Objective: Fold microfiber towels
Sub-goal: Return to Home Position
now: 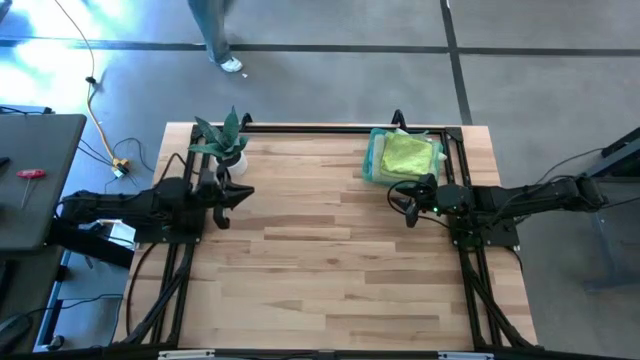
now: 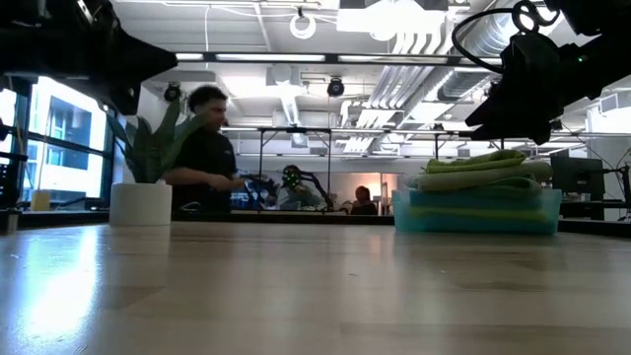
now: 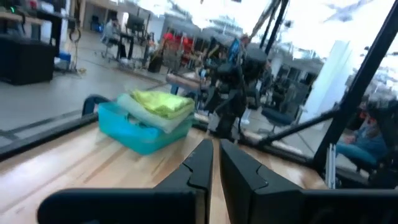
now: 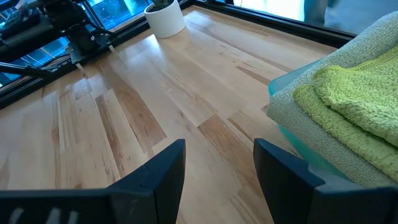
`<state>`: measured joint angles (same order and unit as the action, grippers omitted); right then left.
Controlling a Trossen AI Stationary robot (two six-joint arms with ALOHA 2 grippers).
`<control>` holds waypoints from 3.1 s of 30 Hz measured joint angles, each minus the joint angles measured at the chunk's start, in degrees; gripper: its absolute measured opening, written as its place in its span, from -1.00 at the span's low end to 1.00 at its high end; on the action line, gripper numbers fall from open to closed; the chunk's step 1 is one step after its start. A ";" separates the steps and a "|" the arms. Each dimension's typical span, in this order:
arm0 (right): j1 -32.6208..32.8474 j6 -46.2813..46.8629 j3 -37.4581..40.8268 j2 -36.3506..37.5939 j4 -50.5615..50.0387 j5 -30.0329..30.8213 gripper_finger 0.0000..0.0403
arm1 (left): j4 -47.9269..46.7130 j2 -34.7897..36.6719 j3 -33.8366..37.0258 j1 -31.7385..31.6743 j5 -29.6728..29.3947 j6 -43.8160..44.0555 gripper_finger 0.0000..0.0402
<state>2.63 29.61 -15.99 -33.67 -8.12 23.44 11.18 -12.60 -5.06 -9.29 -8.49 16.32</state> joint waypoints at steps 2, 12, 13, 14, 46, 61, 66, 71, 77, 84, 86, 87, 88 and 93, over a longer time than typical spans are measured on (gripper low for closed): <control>-0.01 0.00 0.00 -0.02 0.00 0.00 -0.10 | -0.08 2.60 0.00 -0.61 0.00 -0.01 -0.91; -0.01 0.00 0.00 -0.01 -0.02 0.00 -0.10 | 0.07 9.38 0.00 -3.90 -0.08 -0.02 -0.91; -0.01 0.00 0.00 -0.02 -0.02 -0.01 -0.10 | 0.08 9.73 0.00 -4.22 -0.08 -0.01 -0.91; -0.01 0.00 0.00 -0.02 -0.02 0.00 -0.10 | 0.08 10.01 0.00 -4.54 -0.09 -0.02 -0.91; -0.04 0.00 -0.02 12.01 -0.04 0.00 -0.10 | 0.06 12.37 0.00 -21.20 0.02 -0.02 -0.91; -0.02 0.00 -0.02 20.86 -0.06 0.00 -0.10 | 0.06 12.37 0.00 -24.58 0.00 -0.01 -0.91; -0.07 0.00 -0.02 22.60 -0.08 0.00 -0.10 | 0.05 12.39 0.00 -26.11 0.02 -0.01 -0.91; -2.25 -0.02 0.11 24.05 0.19 0.00 -0.10 | 0.06 12.39 0.00 -28.71 0.02 -0.02 -0.91; -5.85 0.00 7.62 24.80 10.07 0.02 -0.10 | 0.06 12.39 0.00 -29.99 0.00 -0.02 -0.91; -7.95 -0.01 12.23 26.01 5.64 0.00 -0.10 | 0.04 12.39 0.00 -30.07 0.13 -0.02 -0.91; -8.77 -0.09 13.30 26.79 5.97 -0.17 -0.10 | 0.05 12.39 0.00 -30.07 0.18 0.00 -0.91; -9.09 0.00 13.46 27.14 6.76 -0.25 -0.10 | 0.04 12.39 0.00 -30.07 0.26 -0.02 -0.91; -9.40 0.18 13.51 27.85 7.15 -0.40 -0.10 | 0.04 12.39 0.00 -30.07 0.30 -0.02 -0.91; -11.72 0.37 14.04 32.01 8.02 -0.51 -0.10 | 0.06 12.39 0.00 -30.07 0.30 -0.02 -0.91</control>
<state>-9.09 29.98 -1.95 -1.66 -0.10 22.93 11.25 -0.21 -5.06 -39.35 -8.19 16.29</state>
